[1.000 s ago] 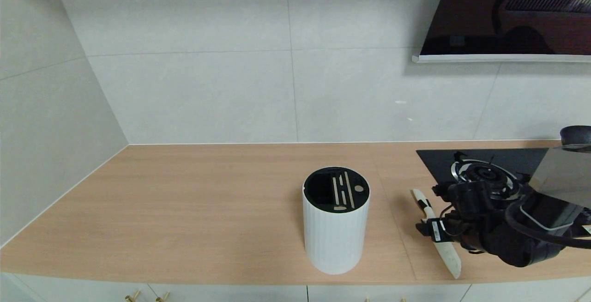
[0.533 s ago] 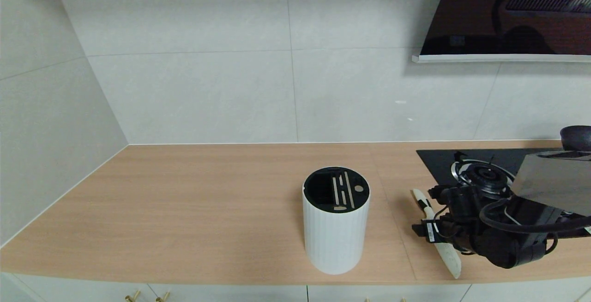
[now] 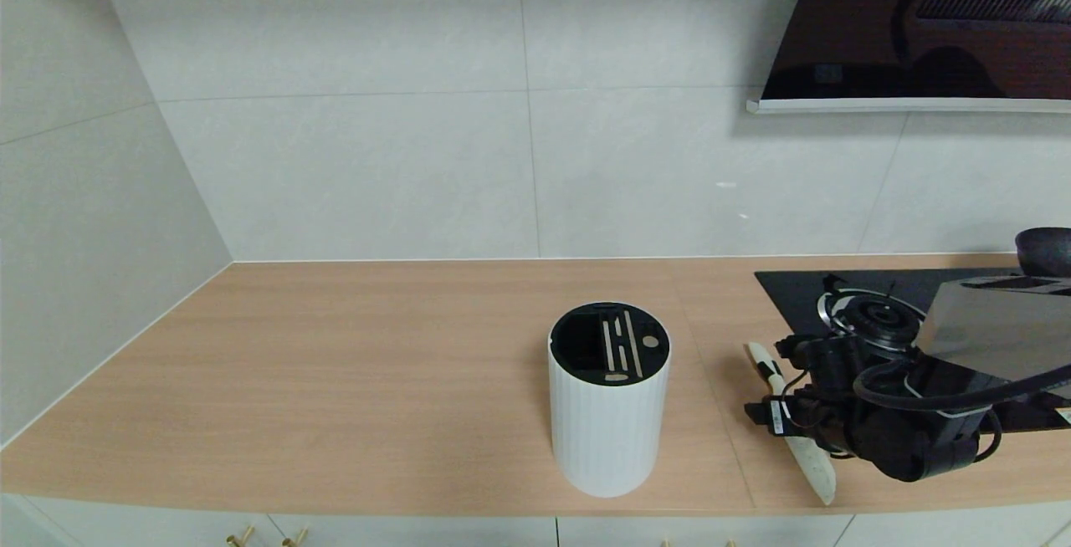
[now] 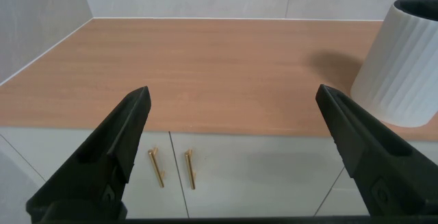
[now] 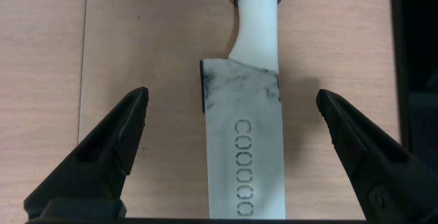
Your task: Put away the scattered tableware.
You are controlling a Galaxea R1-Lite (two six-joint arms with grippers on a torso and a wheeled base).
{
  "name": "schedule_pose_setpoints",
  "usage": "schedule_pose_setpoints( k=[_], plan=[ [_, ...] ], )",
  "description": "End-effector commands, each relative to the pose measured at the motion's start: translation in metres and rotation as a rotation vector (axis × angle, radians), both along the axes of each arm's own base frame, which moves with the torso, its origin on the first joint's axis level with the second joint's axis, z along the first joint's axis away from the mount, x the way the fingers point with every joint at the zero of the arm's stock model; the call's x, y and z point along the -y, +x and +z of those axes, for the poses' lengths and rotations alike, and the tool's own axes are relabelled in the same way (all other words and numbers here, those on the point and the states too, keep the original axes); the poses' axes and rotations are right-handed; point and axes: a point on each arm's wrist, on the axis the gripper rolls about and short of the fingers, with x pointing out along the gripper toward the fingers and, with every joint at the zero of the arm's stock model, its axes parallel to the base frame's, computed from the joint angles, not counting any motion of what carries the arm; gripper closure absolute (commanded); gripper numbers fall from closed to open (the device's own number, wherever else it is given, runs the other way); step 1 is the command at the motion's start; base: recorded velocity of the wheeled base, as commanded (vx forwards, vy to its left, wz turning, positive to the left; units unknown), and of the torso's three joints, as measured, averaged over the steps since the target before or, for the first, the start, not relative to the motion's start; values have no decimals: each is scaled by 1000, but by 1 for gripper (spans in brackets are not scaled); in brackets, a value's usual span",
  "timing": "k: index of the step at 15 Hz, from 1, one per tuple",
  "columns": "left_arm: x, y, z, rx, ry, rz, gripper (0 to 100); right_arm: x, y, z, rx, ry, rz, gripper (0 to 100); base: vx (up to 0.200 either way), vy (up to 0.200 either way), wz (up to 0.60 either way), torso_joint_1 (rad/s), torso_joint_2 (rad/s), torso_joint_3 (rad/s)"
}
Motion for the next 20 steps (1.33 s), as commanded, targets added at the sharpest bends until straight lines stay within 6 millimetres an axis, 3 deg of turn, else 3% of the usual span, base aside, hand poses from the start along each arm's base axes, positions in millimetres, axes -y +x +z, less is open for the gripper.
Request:
schedule_pose_setpoints(
  k=[1, 8, 9, 17, 20],
  plan=[
    [0, 0, 0, 1, 0, 1, 0, 0, 1, -1, -1, -1, 0, 0, 0, 0, 0, 0, 0, 0],
    [0, 0, 0, 1, 0, 1, 0, 1, 3, -4, -4, -1, -7, 0, 0, 0, 0, 0, 0, 0],
    [0, 0, 0, 1, 0, 1, 0, 3, 3, -5, -5, -3, -11, 100, 0, 0, 0, 0, 0, 0],
    [0, 0, 0, 1, 0, 0, 0, 3, 3, -3, 1, -1, -12, 100, 0, 0, 0, 0, 0, 0],
    [0, 0, 0, 0, 0, 1, 0, 3, 1, 25, 67, 13, -13, 100, 0, 0, 0, 0, 0, 0]
  ],
)
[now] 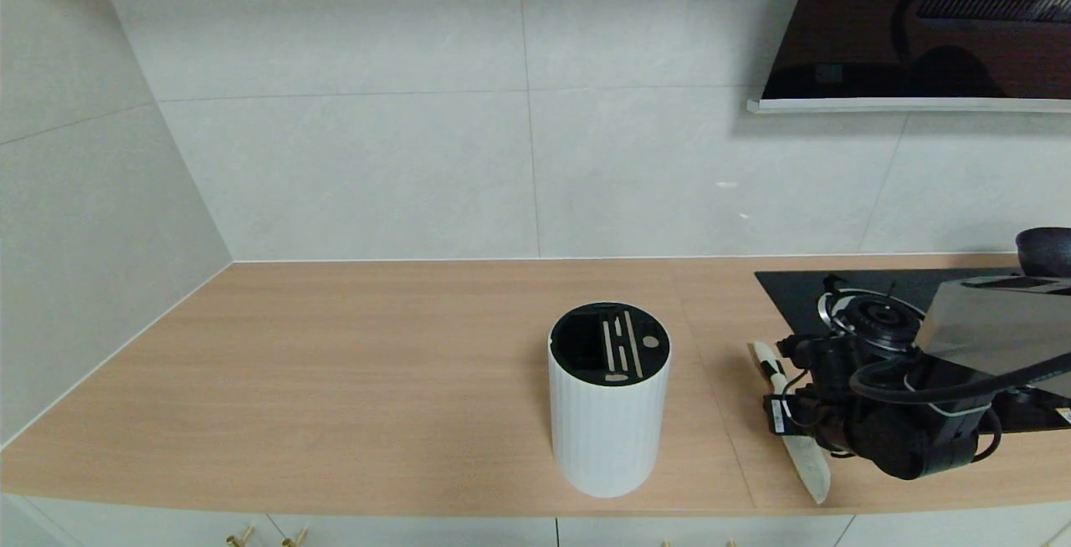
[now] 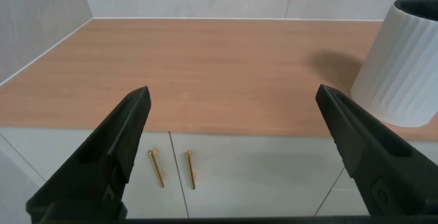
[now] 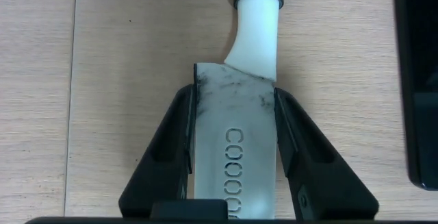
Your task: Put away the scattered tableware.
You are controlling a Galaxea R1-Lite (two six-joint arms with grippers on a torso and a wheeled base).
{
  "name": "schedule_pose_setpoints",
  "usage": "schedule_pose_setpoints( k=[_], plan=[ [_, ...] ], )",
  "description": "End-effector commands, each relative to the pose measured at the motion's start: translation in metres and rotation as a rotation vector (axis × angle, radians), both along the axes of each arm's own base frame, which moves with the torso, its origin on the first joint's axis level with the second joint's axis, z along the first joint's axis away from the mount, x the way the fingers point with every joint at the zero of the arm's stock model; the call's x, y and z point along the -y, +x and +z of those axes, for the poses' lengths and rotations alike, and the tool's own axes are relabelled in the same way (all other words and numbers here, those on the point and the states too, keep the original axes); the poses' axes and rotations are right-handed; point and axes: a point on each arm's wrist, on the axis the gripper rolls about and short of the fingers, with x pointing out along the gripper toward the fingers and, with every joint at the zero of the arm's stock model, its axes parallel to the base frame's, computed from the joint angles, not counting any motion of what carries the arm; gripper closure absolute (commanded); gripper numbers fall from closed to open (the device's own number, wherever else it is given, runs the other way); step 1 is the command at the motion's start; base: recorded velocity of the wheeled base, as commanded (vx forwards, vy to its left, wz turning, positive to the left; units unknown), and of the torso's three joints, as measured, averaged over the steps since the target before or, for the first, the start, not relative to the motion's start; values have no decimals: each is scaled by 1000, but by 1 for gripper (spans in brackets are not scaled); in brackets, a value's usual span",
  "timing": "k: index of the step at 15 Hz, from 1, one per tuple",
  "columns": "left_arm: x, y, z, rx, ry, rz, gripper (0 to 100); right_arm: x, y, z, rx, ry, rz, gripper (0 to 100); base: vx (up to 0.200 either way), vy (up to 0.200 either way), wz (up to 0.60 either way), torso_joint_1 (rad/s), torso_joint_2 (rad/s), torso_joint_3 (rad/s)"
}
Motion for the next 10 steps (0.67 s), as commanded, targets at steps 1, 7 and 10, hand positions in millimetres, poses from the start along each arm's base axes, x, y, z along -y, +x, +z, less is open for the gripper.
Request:
schedule_pose_setpoints(
  k=[1, 7, 10],
  plan=[
    [0, 0, 0, 0, 0, 0, 0, 1, -5, 38, 91, 18, 2, 100, 0, 0, 0, 0, 0, 0],
    [0, 0, 0, 1, 7, 0, 0, -10, -43, 118, 282, 43, 69, 100, 0, 0, 0, 0, 0, 0],
    [0, 0, 2, 13, 7, 3, 0, -23, -74, 157, 388, 52, 147, 100, 0, 0, 0, 0, 0, 0]
  ],
)
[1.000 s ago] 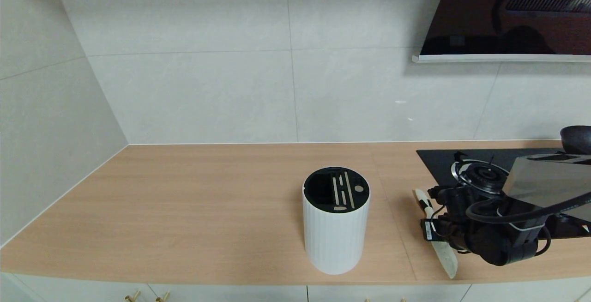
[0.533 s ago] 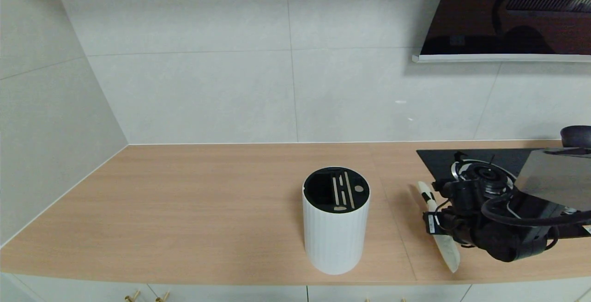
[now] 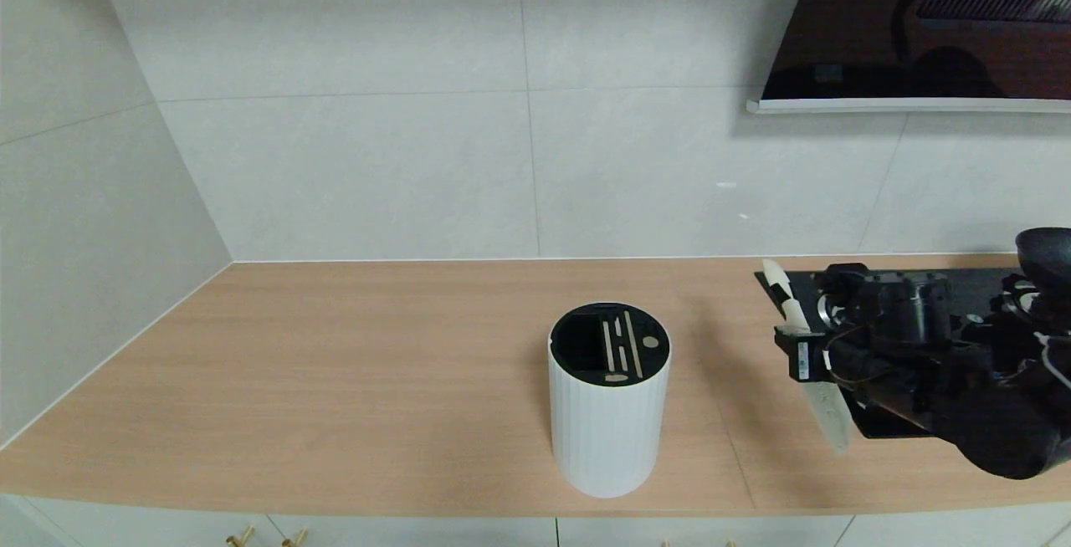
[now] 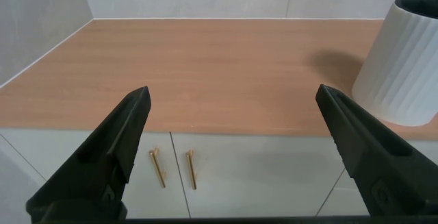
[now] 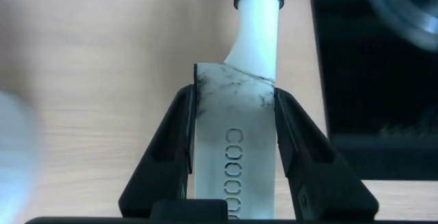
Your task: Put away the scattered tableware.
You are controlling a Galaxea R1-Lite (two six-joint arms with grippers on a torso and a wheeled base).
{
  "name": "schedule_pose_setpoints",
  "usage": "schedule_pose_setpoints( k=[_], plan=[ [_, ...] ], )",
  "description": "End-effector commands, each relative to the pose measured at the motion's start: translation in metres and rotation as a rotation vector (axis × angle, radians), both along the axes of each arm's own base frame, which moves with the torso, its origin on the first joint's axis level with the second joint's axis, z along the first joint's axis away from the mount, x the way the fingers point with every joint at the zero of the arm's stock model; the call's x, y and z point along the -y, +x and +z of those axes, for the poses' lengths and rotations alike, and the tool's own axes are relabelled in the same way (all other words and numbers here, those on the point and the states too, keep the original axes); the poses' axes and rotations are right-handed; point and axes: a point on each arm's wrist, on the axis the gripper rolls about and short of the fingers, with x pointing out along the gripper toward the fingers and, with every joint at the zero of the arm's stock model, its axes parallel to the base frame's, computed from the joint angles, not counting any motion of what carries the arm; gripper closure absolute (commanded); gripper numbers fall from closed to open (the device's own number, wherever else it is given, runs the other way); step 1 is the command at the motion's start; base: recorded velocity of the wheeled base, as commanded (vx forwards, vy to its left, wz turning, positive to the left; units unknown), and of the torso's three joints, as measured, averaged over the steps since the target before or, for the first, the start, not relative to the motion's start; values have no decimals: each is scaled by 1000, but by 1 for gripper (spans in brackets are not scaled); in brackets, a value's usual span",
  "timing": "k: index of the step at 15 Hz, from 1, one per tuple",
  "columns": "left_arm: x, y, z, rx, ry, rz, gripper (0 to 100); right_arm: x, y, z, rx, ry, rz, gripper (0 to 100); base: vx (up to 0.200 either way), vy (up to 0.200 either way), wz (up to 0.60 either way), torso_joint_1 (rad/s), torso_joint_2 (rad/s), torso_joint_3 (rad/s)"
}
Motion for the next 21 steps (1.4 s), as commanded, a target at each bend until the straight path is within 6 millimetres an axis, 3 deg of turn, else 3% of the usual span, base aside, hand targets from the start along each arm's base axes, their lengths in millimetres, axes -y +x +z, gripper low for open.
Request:
schedule_pose_setpoints(
  k=[1, 2, 4, 6, 8, 10, 11, 12, 13, 15, 16, 17, 21],
  plan=[
    [0, -2, 7, 31, -5, 2, 0, -8, -32, 45, 132, 18, 64, 100, 0, 0, 0, 0, 0, 0],
    [0, -6, 22, 103, -21, -6, 0, -11, -43, 61, 183, 32, 86, 100, 0, 0, 0, 0, 0, 0],
    [2, -9, 31, 93, 1, -95, 0, -15, -51, 81, 250, 55, 115, 100, 0, 0, 0, 0, 0, 0],
    [5, -4, 53, 15, 20, -233, 0, -18, -44, 98, 314, 48, 123, 100, 0, 0, 0, 0, 0, 0],
    [7, 18, 89, -86, 5, -310, 0, -29, -39, 117, 336, 57, 154, 100, 0, 0, 0, 0, 0, 0],
    [9, 56, 132, -171, -17, -422, 0, -57, -40, 133, 331, 71, 242, 100, 0, 0, 0, 0, 0, 0],
    [10, 66, 137, -199, -25, -445, 0, -64, -41, 135, 334, 76, 262, 100, 0, 0, 0, 0, 0, 0],
    [11, 102, 141, -307, -45, -490, 0, -76, -47, 136, 334, 84, 306, 100, 0, 0, 0, 0, 0, 0],
    [12, 120, 144, -338, -49, -509, 0, -81, -50, 135, 329, 86, 326, 100, 0, 0, 0, 0, 0, 0],
    [16, 183, 144, -366, -95, -510, 0, -98, -64, 135, 327, 99, 389, 100, 0, 0, 0, 0, 0, 0],
    [18, 191, 143, -358, -125, -514, 0, -101, -67, 135, 326, 104, 402, 100, 0, 0, 0, 0, 0, 0],
    [34, 208, 139, -371, -262, -572, 0, -111, -77, 131, 309, 106, 448, 100, 0, 0, 0, 0, 0, 0],
    [81, 228, 127, -464, -620, -710, 0, -143, -102, 116, 239, 147, 569, 100, 0, 0, 0, 0, 0, 0]
  ],
)
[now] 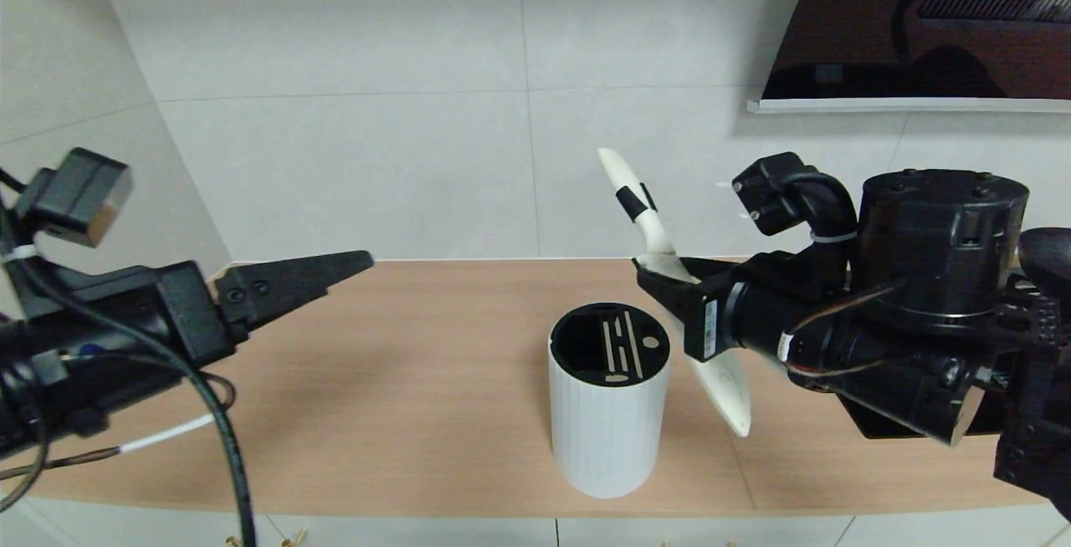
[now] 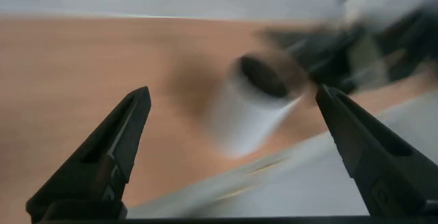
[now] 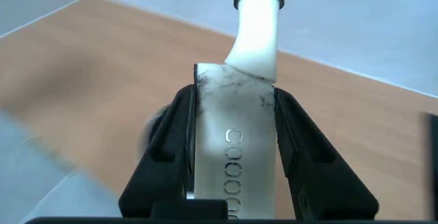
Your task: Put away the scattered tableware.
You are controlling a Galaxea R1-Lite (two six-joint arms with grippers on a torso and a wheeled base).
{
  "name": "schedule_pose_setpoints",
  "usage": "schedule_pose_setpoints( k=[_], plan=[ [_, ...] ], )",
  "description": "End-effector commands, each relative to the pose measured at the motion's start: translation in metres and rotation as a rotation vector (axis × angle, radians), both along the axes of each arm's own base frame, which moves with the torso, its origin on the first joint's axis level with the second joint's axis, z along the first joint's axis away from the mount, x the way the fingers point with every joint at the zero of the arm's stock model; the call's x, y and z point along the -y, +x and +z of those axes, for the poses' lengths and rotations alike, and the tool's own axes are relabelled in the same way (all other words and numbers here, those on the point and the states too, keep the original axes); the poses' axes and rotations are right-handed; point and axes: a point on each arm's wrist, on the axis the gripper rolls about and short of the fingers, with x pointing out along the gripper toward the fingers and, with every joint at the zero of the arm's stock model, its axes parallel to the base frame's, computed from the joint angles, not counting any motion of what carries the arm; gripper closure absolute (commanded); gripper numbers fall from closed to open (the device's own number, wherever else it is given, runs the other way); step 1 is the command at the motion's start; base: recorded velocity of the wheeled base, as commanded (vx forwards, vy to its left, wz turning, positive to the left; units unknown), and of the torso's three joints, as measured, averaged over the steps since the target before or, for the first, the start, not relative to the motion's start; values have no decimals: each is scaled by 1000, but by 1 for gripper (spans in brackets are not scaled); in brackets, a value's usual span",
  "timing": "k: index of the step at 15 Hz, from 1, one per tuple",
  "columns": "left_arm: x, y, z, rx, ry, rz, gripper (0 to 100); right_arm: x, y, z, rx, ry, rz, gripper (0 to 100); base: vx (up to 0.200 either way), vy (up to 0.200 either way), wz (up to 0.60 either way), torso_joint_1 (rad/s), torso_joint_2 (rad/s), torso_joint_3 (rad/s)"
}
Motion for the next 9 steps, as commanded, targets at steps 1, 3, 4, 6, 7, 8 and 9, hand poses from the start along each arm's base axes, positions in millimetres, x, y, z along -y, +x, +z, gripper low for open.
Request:
schedule_pose_setpoints(
  k=[1, 3, 4, 6, 7, 8, 9],
  plan=[
    [24, 23, -25, -126, -11, -74, 0, -10, -7, -7, -21, -13, 38, 100, 0, 0, 0, 0, 0, 0],
    [44, 23, -27, -119, -140, -140, 0, -29, -15, -31, -89, -43, 93, 100, 0, 0, 0, 0, 0, 0],
    [47, 21, -26, -107, -173, -159, 0, -32, -16, -33, -113, -27, 103, 100, 0, 0, 0, 0, 0, 0],
    [52, 21, -28, -98, -181, -177, 0, -35, -19, -34, -125, -14, 115, 100, 0, 0, 0, 0, 0, 0],
    [56, 24, -35, -59, -175, -192, 0, -36, -22, -32, -125, -3, 124, 100, 0, 0, 0, 0, 0, 0],
    [60, 23, -41, -14, -164, -212, 0, -37, -25, -31, -125, -1, 133, 100, 0, 0, 0, 0, 0, 0],
    [65, 23, -46, 21, -151, -227, 0, -38, -26, -31, -130, 4, 141, 100, 0, 0, 0, 0, 0, 0]
  ],
)
